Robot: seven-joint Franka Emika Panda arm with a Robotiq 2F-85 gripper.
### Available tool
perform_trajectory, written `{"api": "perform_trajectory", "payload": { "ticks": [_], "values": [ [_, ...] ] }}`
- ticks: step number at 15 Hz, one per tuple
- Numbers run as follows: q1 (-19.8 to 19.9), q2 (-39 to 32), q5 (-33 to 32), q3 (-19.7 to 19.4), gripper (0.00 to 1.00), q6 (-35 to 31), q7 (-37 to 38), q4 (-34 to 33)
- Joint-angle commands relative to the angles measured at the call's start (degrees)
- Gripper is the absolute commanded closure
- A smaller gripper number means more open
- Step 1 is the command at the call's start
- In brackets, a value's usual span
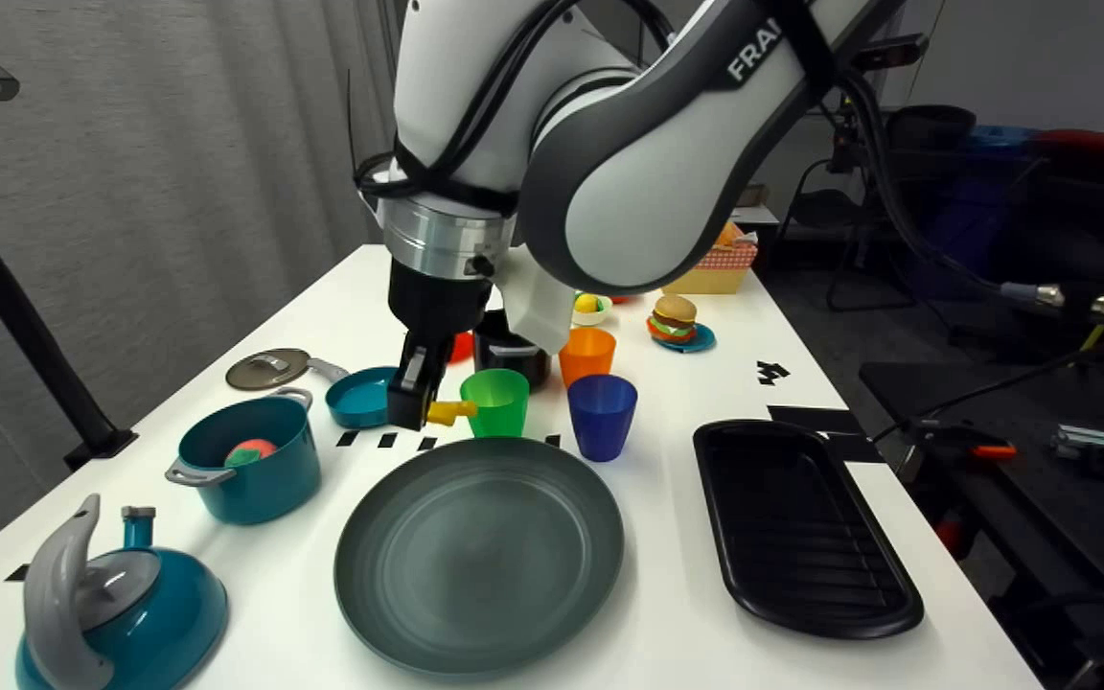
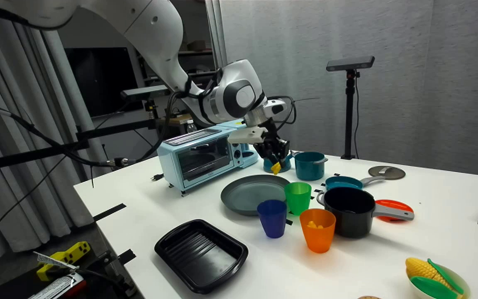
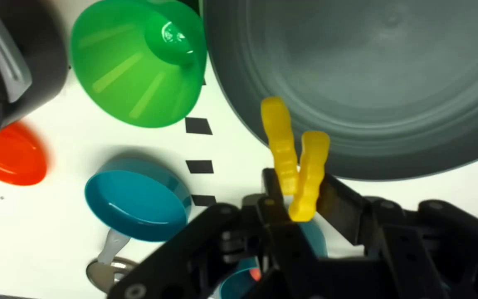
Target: Pick up the fries and put them in the orange cup, then pour them into a pot
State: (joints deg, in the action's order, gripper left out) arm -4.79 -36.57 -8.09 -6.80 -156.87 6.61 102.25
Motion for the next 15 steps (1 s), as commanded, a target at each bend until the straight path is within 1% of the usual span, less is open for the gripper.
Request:
{"api": "perform_trajectory", "payload": {
  "ticks": [1,10,15],
  "values": [
    [0.21,5.08,-0.18,-1.05,0.93,1.77,0.57,3.88],
    [2.45,10.79,-0.78,-3.65,0.93,1.85,0.55,10.91],
    [3.75,12.25,-1.28,-5.51,0.93,2.01,0.81,13.06]
  ]
}}
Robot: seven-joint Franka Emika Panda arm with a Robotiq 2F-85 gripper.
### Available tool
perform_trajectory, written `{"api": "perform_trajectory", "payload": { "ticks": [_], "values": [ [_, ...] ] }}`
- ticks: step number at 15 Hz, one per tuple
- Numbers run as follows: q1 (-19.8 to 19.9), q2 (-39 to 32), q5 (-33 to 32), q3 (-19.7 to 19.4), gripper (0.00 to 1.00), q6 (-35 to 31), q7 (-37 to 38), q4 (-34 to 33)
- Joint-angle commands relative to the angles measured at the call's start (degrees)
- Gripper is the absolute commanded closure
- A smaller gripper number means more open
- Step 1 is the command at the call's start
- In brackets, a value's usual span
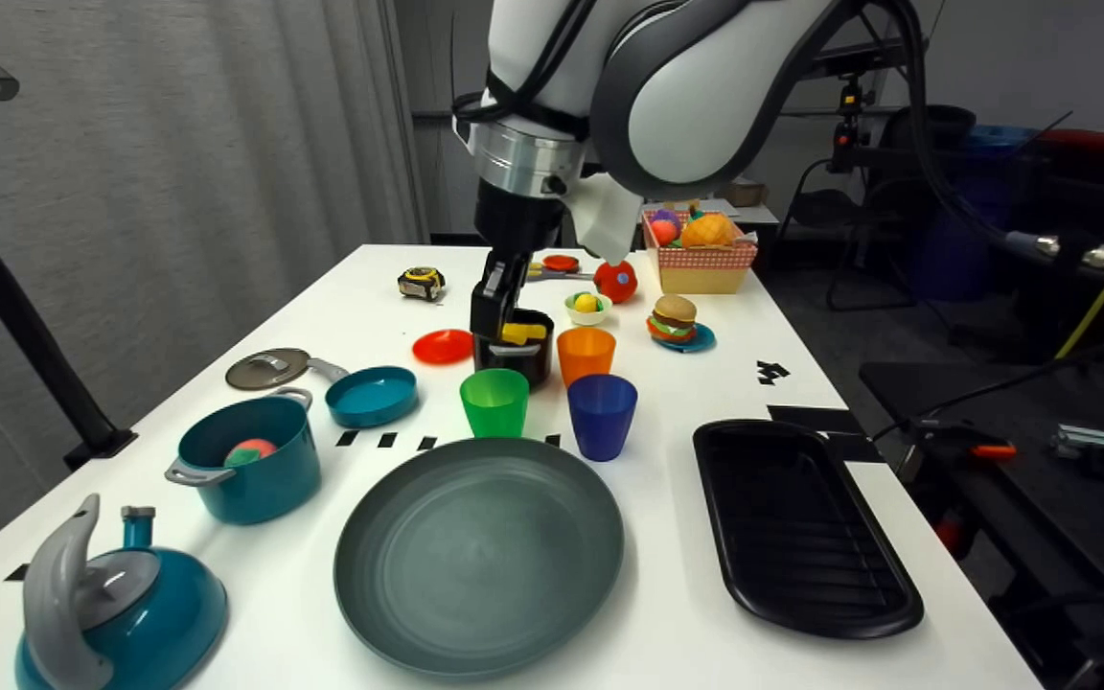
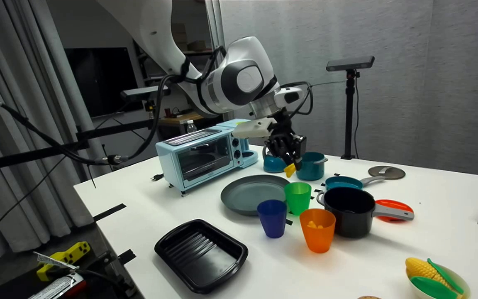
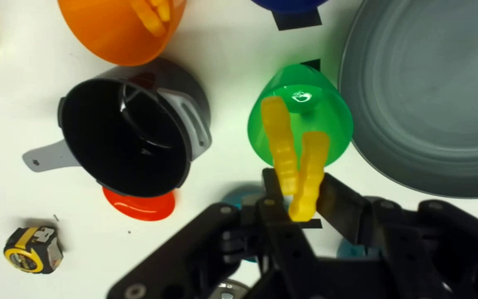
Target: Pick up the fries and put them in the orange cup, then pour them into a pot
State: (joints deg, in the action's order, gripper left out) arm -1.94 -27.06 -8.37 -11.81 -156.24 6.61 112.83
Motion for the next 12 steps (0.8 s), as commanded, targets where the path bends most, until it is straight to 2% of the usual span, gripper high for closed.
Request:
{"api": "perform_trajectory", "payload": {
  "ticks": [1,12],
  "values": [
    [1.16,2.83,-1.14,-0.83,0.93,1.43,0.88,2.73],
    [2.55,1.91,-3.03,-5.56,0.93,1.16,2.60,4.27]
  ]
}}
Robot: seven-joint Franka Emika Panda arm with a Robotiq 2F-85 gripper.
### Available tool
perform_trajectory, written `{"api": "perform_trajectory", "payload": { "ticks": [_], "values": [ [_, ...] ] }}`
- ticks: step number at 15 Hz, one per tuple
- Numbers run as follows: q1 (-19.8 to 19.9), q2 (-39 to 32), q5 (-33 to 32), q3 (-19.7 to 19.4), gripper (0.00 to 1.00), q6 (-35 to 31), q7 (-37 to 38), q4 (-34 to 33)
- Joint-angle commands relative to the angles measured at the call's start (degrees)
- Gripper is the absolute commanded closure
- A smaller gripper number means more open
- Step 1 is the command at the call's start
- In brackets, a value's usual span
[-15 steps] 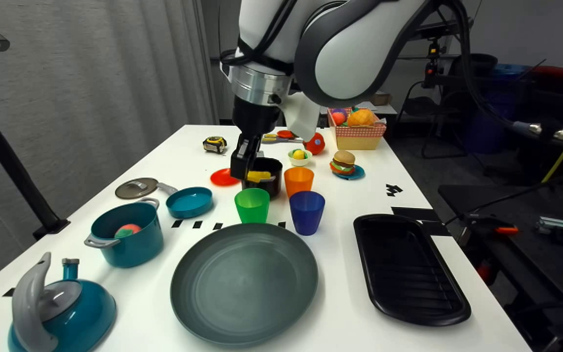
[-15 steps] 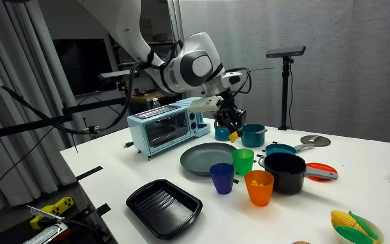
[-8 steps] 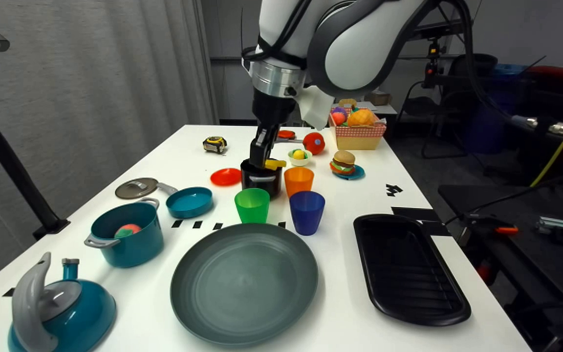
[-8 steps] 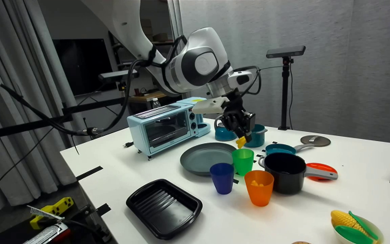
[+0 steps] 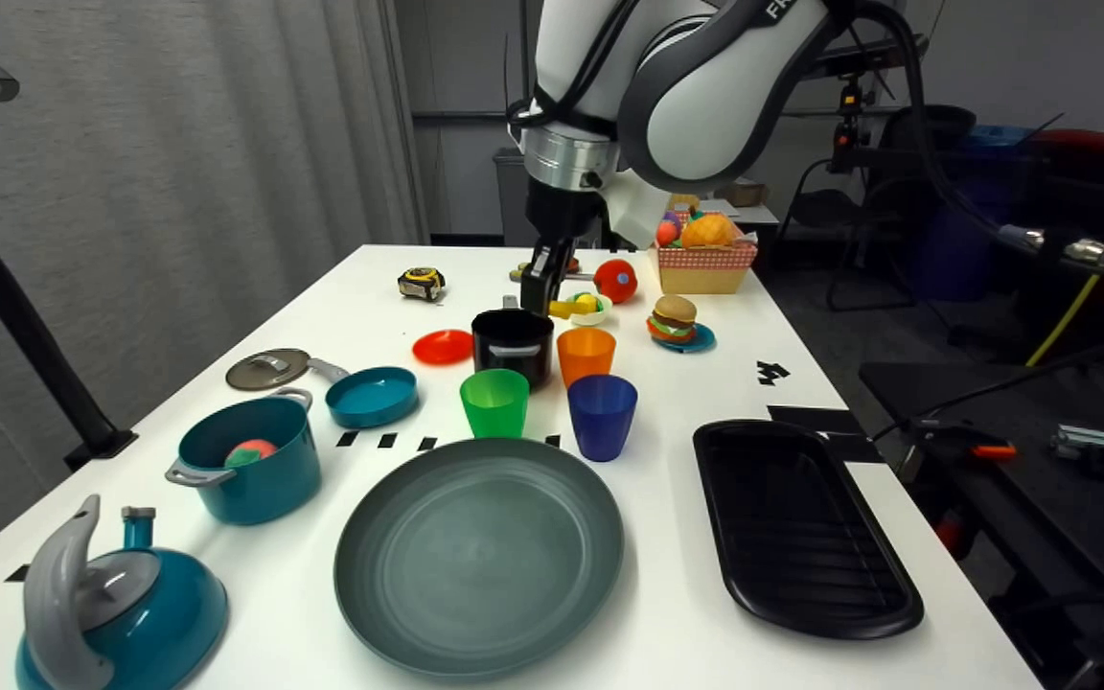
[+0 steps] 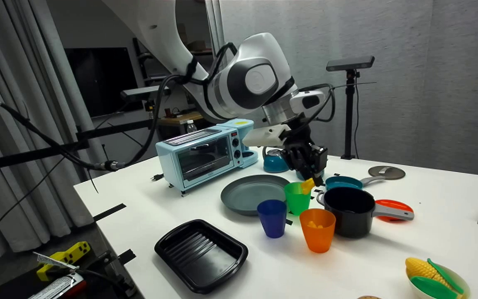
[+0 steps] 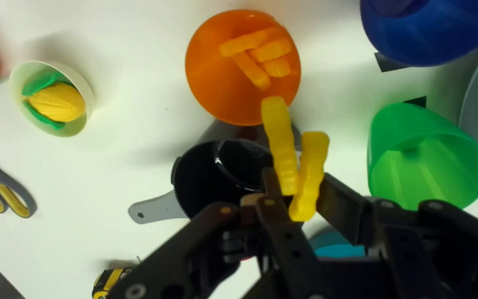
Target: Pick up the fries and put them in the orange cup, then pour them into a pot
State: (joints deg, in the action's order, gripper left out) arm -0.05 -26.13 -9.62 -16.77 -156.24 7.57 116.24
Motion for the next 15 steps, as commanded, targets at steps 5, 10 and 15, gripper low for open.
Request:
{"api": "perform_trajectory", "payload": {
  "ticks": [5,10,15],
  "values": [
    [0.81,0.09,-2.11,-1.57,0.93,0.93,1.99,1.37],
    [0.84,-1.38,-1.87,-1.63,0.93,0.58,2.34,1.21],
    [0.86,-2.88,-1.70,-1.73,0.93,0.22,2.75,0.55]
  ]
}}
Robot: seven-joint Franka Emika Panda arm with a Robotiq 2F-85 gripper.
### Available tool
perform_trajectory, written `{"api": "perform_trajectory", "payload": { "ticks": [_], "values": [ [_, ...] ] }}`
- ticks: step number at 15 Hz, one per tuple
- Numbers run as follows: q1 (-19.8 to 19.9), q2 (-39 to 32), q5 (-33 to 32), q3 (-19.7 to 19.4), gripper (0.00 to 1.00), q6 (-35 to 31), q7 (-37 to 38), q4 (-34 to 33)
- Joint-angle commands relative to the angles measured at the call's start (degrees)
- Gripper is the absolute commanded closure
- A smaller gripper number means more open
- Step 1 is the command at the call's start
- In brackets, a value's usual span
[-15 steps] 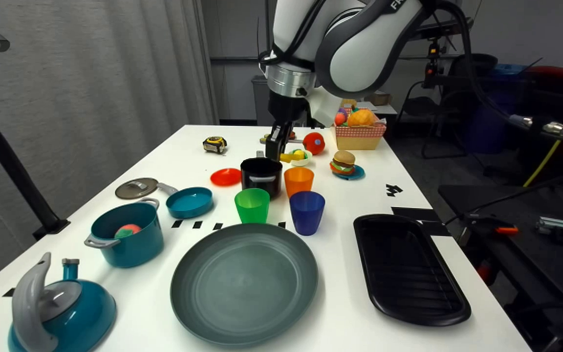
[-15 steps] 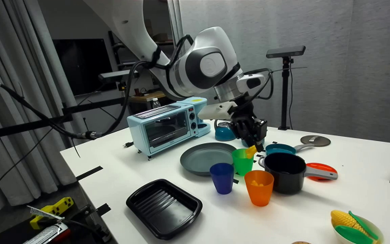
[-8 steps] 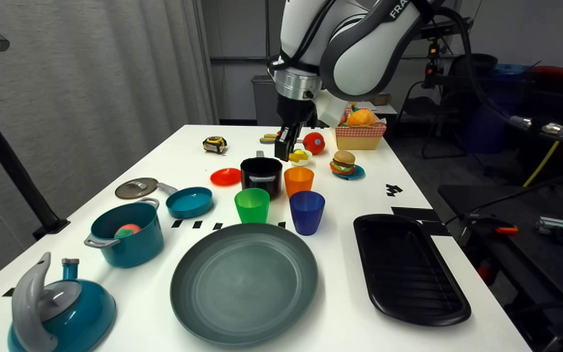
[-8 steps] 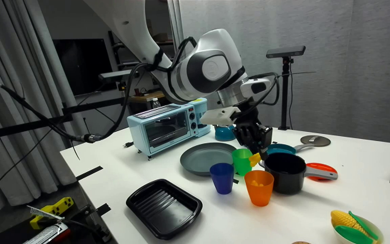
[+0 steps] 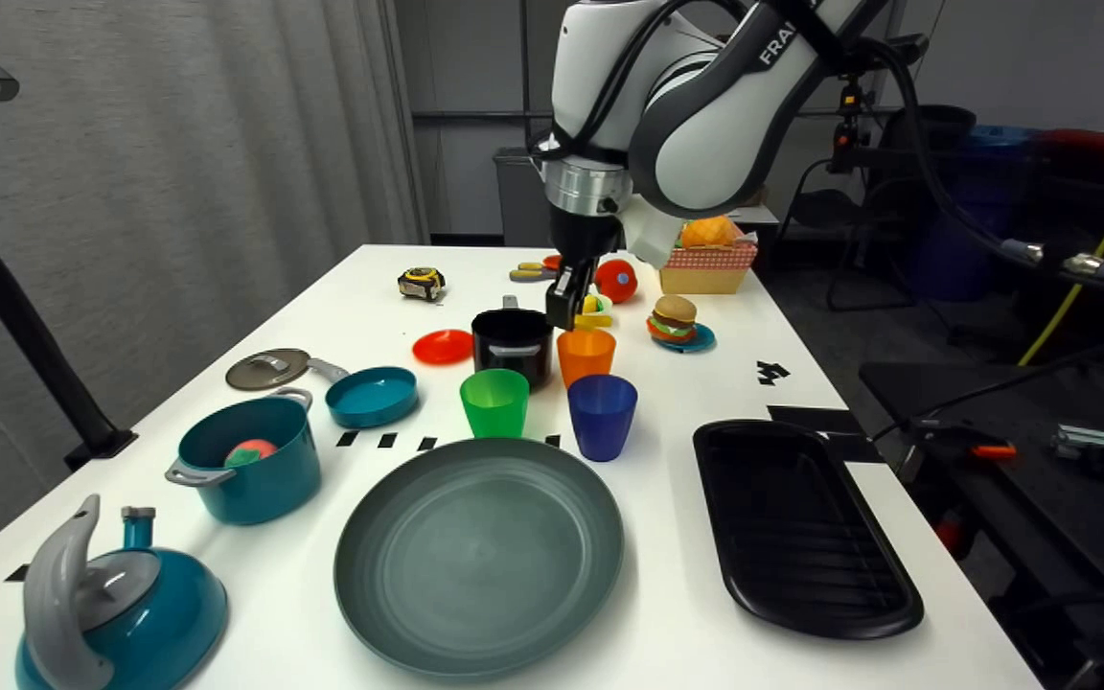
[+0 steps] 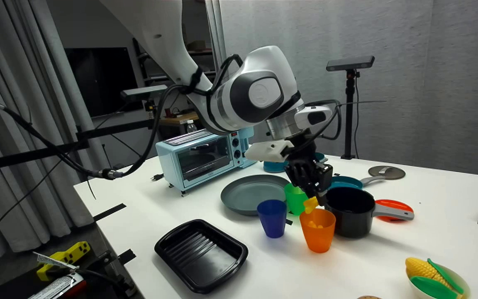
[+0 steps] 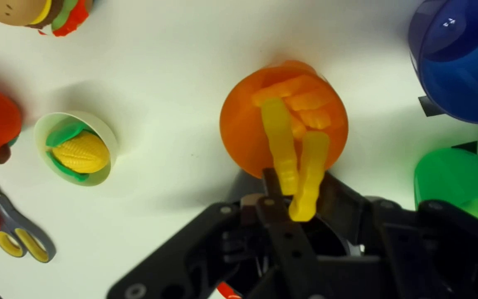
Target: Pick up the fries and put them in the orange cup, then pour them into a pot
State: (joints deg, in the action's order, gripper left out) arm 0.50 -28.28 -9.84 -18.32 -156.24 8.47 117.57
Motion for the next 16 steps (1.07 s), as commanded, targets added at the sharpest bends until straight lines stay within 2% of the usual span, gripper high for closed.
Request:
{"api": "perform_trajectory", "payload": {
  "ticks": [1,9,10,11,16],
  "values": [
    [0.30,-1.02,-1.49,-0.25,0.93,0.04,1.99,-0.92],
    [0.23,-2.32,-1.43,-0.59,0.91,-0.15,2.66,-1.84],
    [0.28,-2.37,-1.33,-0.52,0.59,-0.07,2.65,-1.94],
    [0.33,-2.42,-1.28,-0.44,0.44,-0.02,2.57,-2.04],
    [0.40,-2.55,-0.97,-0.14,0.09,0.23,2.51,-2.27]
  ]
}}
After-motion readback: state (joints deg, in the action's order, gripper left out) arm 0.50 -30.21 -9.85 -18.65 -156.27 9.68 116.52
